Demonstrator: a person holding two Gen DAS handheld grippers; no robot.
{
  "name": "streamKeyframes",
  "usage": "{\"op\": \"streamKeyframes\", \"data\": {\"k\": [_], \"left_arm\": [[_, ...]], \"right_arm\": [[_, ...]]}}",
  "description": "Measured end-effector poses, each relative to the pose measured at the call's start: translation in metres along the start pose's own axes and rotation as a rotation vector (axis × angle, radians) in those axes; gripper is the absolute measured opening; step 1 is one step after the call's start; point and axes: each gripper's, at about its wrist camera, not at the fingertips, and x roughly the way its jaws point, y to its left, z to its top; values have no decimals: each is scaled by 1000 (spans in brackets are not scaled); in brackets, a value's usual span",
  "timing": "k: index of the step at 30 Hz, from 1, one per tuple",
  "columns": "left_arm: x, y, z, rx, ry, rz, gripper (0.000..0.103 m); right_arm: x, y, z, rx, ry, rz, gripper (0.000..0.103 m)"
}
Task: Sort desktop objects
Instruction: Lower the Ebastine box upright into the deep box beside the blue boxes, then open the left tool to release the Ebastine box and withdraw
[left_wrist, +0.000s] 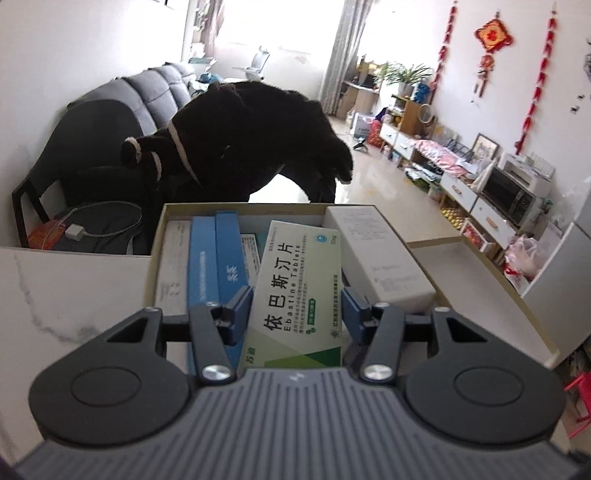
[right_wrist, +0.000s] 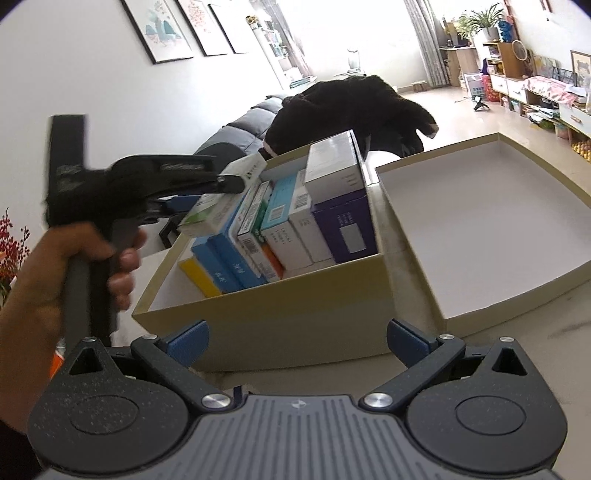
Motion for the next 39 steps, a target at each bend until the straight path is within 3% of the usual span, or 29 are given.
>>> {"op": "streamKeyframes", "data": {"k": [14, 19, 33, 39], "left_arm": [[57, -10, 10, -148, 58, 37, 50], [65, -8, 11, -216, 40, 65, 50], [59, 2, 15, -312, 44, -14, 58], [31, 7, 14, -257, 7, -51, 63]], "right_arm": [[1, -14, 1, 30, 3, -8, 103], [-2, -16, 0, 23, 3, -24, 103], [1, -13, 4, 7, 9, -16, 103], [1, -8, 3, 9, 9, -3, 103]]}}
